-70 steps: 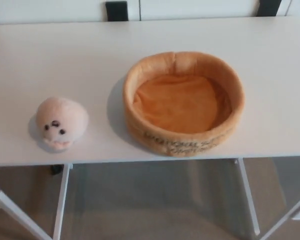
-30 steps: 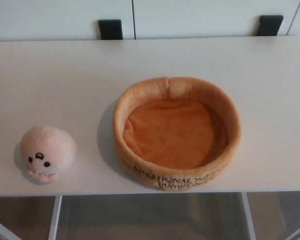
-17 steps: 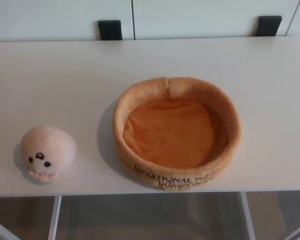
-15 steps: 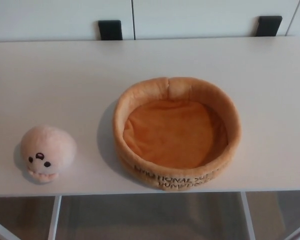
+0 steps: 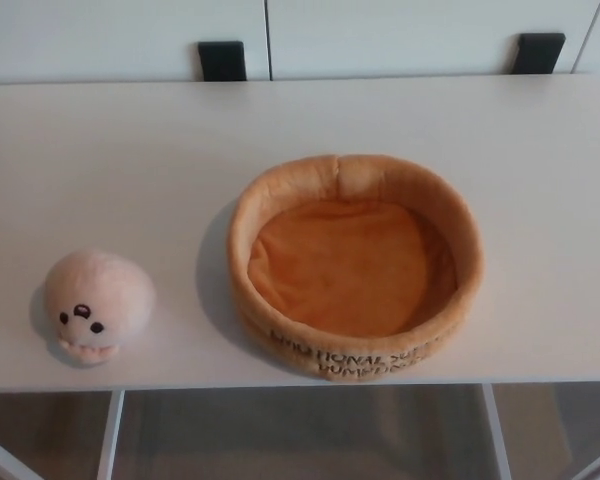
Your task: The robot walks towards a table in front, picks a dumpling toy with left hand and puts it in an orange round plate
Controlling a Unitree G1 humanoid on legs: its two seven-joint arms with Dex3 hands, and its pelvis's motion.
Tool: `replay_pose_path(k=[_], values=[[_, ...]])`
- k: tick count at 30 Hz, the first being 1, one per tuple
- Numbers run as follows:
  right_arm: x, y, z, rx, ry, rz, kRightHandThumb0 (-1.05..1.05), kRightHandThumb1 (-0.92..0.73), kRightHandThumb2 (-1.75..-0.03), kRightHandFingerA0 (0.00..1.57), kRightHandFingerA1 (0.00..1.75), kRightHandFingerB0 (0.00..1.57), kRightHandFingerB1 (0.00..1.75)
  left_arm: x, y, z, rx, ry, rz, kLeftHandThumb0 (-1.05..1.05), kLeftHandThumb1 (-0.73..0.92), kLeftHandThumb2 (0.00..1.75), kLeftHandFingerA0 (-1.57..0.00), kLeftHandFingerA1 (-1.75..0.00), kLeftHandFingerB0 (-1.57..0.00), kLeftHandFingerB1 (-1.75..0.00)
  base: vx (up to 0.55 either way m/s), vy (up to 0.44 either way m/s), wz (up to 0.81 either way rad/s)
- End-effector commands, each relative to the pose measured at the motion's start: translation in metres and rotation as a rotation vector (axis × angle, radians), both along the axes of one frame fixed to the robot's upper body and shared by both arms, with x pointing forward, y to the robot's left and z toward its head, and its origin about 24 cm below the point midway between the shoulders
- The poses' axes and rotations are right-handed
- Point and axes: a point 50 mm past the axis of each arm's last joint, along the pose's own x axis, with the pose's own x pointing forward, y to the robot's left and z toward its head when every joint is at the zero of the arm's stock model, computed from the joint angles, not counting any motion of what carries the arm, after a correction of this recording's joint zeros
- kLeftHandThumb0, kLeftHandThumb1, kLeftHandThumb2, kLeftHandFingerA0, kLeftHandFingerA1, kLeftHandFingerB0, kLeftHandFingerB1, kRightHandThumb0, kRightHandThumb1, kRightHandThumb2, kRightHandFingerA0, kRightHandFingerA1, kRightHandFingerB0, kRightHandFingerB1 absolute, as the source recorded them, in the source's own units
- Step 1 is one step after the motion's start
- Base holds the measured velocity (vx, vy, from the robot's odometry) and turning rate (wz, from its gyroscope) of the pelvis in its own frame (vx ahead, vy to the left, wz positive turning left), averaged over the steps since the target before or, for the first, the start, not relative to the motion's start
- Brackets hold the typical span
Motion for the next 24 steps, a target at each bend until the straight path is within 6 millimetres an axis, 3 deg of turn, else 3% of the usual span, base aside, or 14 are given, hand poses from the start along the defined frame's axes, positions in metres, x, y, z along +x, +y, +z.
replay_pose_path(k=[1,3,4,7,9,11,12,13,14,15,18,22,23,24], values=[[-0.006,-0.011,0.006,-0.028,0.013,-0.014,-0.37,-0.58,-0.58,0.66,0.45,0.45,0.35,0.011,-0.041,0.207,0.171,-0.686,-0.395,-0.30,0.28,0.85,-0.02,-0.49,0.00,-0.46,0.00,0.000,0.00],[-0.008,-0.011,0.006,-0.032,0.018,-0.020,-0.38,-0.58,-0.57,0.67,0.44,0.45,0.35,0.018,-0.047,0.221,0.180,-0.750,-0.421,-0.28,0.28,0.85,-0.04,-0.50,0.00,-0.46,0.00,0.000,0.00],[-0.011,-0.012,0.007,-0.035,0.024,-0.024,-0.37,-0.57,-0.57,0.66,0.44,0.45,0.34,0.023,-0.051,0.230,0.195,-0.789,-0.445,-0.55,0.39,0.64,-0.08,-0.37,-0.11,-0.33,0.00,0.000,0.00],[-0.015,-0.015,0.008,-0.042,0.029,-0.038,-0.36,-0.57,-0.57,0.67,0.44,0.45,0.35,0.034,-0.060,0.246,0.221,-0.817,-0.477,-0.53,0.38,0.65,-0.06,-0.34,-0.11,-0.31,0.00,0.000,0.00],[-0.015,-0.017,0.010,-0.046,0.022,-0.049,-0.45,-0.47,-0.76,0.60,0.56,0.38,0.46,0.052,-0.070,0.259,0.241,-0.869,-0.508,-0.52,0.38,0.63,-0.07,-0.35,-0.11,-0.30,0.00,0.000,0.00],[-0.013,-0.017,0.010,-0.049,0.018,-0.032,-0.37,-0.57,-0.57,0.68,0.45,0.46,0.35,0.066,-0.077,0.267,0.301,-0.880,-0.528,-0.48,0.31,0.70,0.00,-0.38,-0.07,-0.36,0.00,0.000,0.00],[-0.012,-0.017,0.010,-0.051,0.018,-0.031,-0.44,-0.48,-0.77,0.62,0.57,0.40,0.47,0.071,-0.080,0.268,0.321,-0.889,-0.540,-0.52,0.33,0.70,-0.01,-0.38,-0.05,-0.34,0.00,0.000,0.00],[-0.011,-0.017,0.010,-0.050,0.017,-0.032,-0.37,-0.58,-0.57,0.68,0.45,0.46,0.35,0.077,-0.082,0.268,0.347,-0.903,-0.550,-0.30,0.27,0.84,-0.01,-0.49,0.00,-0.47,0.00,0.000,0.00],[-0.010,-0.017,0.010,-0.048,0.017,-0.034,-0.37,-0.58,-0.57,0.68,0.45,0.46,0.35,0.082,-0.085,0.268,0.369,-0.917,-0.555,-0.30,0.27,0.84,-0.01,-0.49,0.00,-0.47,0.00,0.000,0.00],[-0.009,-0.018,0.010,-0.049,0.018,-0.037,-0.45,-0.48,-0.77,0.61,0.56,0.40,0.46,0.094,-0.090,0.266,0.385,-0.903,-0.562,-0.29,0.26,0.84,0.00,-0.49,0.00,-0.47,0.00,0.000,0.00],[-0.006,-0.022,0.013,-0.051,0.005,-0.023,-0.46,-0.48,-0.80,0.62,0.60,0.37,0.47,0.116,-0.100,0.263,0.422,-0.890,-0.561,-0.30,0.27,0.84,0.00,-0.48,0.00,-0.46,0.00,0.000,0.00],[-0.001,-0.022,0.013,-0.049,-0.009,-0.019,-0.46,-0.50,-0.79,0.60,0.57,0.38,0.47,0.144,-0.107,0.252,0.471,-0.881,-0.551,-0.29,0.29,0.85,0.00,-0.49,0.00,-0.47,0.00,0.000,0.00],[0.000,-0.021,0.013,-0.046,-0.014,-0.028,-0.38,-0.58,-0.58,0.66,0.44,0.46,0.35,0.151,-0.109,0.249,0.490,-0.872,-0.546,-0.29,0.28,0.84,0.00,-0.48,0.00,-0.47,0.00,0.000,0.00],[0.001,-0.021,0.013,-0.042,-0.018,-0.040,-0.38,-0.58,-0.58,0.66,0.44,0.46,0.35,0.156,-0.111,0.247,0.503,-0.863,-0.542,-0.29,0.28,0.84,0.00,-0.48,0.00,-0.47,0.00,0.000,0.00]])
